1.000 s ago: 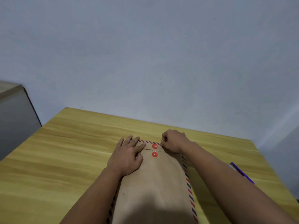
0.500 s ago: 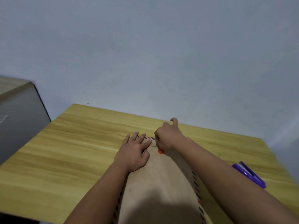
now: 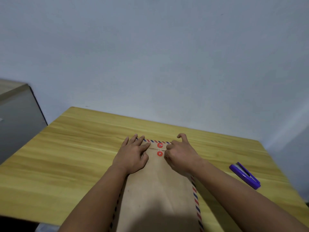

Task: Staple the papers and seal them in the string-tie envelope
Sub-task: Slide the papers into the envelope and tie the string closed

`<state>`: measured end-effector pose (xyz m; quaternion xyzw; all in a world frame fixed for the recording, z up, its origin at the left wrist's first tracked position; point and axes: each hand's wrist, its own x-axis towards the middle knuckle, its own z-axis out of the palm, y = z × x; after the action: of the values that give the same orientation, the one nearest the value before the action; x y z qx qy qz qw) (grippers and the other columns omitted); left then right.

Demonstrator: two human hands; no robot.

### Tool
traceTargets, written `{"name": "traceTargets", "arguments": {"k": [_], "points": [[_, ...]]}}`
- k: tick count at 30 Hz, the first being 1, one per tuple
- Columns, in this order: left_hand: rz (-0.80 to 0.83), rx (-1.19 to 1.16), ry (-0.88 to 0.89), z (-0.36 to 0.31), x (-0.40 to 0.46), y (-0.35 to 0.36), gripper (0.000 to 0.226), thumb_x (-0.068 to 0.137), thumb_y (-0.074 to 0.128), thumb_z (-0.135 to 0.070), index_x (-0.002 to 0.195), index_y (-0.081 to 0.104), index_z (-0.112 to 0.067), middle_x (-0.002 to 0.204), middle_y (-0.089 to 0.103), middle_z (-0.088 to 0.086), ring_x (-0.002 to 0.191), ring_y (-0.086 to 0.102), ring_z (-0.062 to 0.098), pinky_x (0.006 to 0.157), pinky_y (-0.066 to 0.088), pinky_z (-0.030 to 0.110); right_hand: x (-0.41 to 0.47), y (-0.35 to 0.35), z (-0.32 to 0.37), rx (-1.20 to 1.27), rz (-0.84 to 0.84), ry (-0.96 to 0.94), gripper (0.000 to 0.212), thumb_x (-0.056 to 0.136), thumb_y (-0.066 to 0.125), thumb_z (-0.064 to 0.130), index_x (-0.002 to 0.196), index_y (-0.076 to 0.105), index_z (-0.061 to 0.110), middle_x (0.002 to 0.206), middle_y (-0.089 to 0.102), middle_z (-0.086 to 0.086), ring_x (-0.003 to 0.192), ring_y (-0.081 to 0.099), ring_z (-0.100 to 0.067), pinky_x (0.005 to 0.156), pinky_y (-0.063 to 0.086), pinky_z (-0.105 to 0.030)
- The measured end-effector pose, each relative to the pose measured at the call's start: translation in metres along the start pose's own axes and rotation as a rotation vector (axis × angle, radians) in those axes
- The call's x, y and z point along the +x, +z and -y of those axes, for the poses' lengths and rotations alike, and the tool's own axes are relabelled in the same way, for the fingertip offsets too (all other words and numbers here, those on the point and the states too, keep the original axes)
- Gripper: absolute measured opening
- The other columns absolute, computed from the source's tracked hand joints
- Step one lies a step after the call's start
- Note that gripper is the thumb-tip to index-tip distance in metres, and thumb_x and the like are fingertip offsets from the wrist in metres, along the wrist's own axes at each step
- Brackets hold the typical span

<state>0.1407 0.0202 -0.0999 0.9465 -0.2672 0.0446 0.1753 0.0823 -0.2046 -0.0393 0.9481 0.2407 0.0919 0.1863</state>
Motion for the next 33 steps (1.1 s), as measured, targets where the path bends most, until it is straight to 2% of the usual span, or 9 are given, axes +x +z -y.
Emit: {"name": "traceTargets", "arguments": {"k": [3,10,13,16,19,22,25,28,33], "points": [[0.012,0.003,-0.004,0.0,0.0,0.0,0.061,0.091,0.03,-0.042,0.15,0.044,-0.039,0.166,0.029,-0.002,0.156,0.013,0.021,0.127,0.006,0.046,-0.013,-0.001,0.002,-0.055,-0.008,-0.04,0.024,0.09,0.067,0.023,0.066,0.067,0.02,0.063,0.056,0.005,0.065,0.055,-0.024,0.1,0.036,-0.057],[0.012,0.004,-0.004,0.0,0.001,0.0,0.071,0.084,0.019,-0.049,0.151,0.043,-0.039,0.166,0.028,-0.003,0.156,0.013,0.02,0.127,0.006,0.046,-0.017,-0.009,0.016,-0.048,-0.025,-0.153,0.027,0.092,0.065,0.023,0.066,0.065,0.017,0.062,0.042,0.004,0.063,0.035,-0.022,0.102,0.037,-0.058],[0.015,0.005,-0.004,0.001,0.001,0.0,0.07,0.085,0.02,-0.048,0.151,0.042,-0.04,0.166,0.027,-0.003,0.156,0.013,0.019,0.127,0.006,0.046,-0.01,-0.009,0.024,0.005,-0.029,-0.149,0.024,0.091,0.067,0.021,0.067,0.062,0.019,0.064,0.041,0.005,0.061,0.038,-0.022,0.098,0.04,-0.056],[0.015,-0.001,0.0,0.001,0.0,-0.001,0.073,0.083,0.017,-0.049,0.152,0.041,-0.039,0.167,0.026,-0.003,0.156,0.012,0.019,0.127,0.005,0.046,0.005,-0.005,0.029,0.061,-0.025,-0.133,0.021,0.094,0.063,0.022,0.073,0.064,0.022,0.068,0.048,0.007,0.063,0.051,-0.023,0.095,0.039,-0.053],[0.011,-0.006,0.006,0.001,0.0,-0.001,0.074,0.083,0.016,-0.049,0.152,0.041,-0.04,0.167,0.026,-0.002,0.156,0.012,0.02,0.127,0.005,0.047,0.022,-0.005,0.029,0.151,-0.031,-0.068,0.022,0.097,0.054,0.02,0.079,0.067,0.022,0.075,0.058,0.006,0.072,0.061,-0.024,0.093,0.037,-0.051],[0.014,0.009,0.015,0.002,0.0,0.001,0.067,0.087,0.022,-0.046,0.151,0.04,-0.041,0.166,0.027,-0.002,0.156,0.011,0.02,0.127,0.006,0.047,0.04,-0.008,0.021,0.299,-0.013,0.069,0.026,0.102,0.044,0.025,0.088,0.066,0.026,0.083,0.061,0.008,0.08,0.063,-0.023,0.095,0.033,-0.048],[0.003,0.014,0.02,0.002,0.0,0.001,0.062,0.09,0.029,-0.042,0.151,0.041,-0.039,0.166,0.029,-0.001,0.156,0.013,0.021,0.127,0.006,0.046,0.06,-0.008,0.004,0.342,0.08,0.2,0.029,0.102,0.043,0.031,0.097,0.071,0.026,0.099,0.071,0.005,0.091,0.065,-0.021,0.093,0.032,-0.044],[0.0,0.023,0.017,0.002,0.0,0.001,0.06,0.092,0.032,-0.04,0.151,0.042,-0.038,0.166,0.029,-0.002,0.156,0.012,0.02,0.127,0.006,0.046,0.074,-0.002,-0.009,0.421,0.132,0.302,0.025,0.099,0.05,0.029,0.093,0.074,0.026,0.099,0.075,0.008,0.097,0.066,-0.018,0.089,0.028,-0.041],[-0.008,0.019,0.013,0.002,0.002,0.001,0.059,0.092,0.035,-0.039,0.151,0.043,-0.039,0.166,0.028,-0.003,0.156,0.012,0.019,0.127,0.006,0.045,0.087,0.009,-0.017,0.463,0.165,0.368,0.022,0.098,0.057,0.031,0.078,0.064,0.026,0.095,0.075,0.007,0.098,0.064,-0.02,0.085,0.028,-0.041]]}}
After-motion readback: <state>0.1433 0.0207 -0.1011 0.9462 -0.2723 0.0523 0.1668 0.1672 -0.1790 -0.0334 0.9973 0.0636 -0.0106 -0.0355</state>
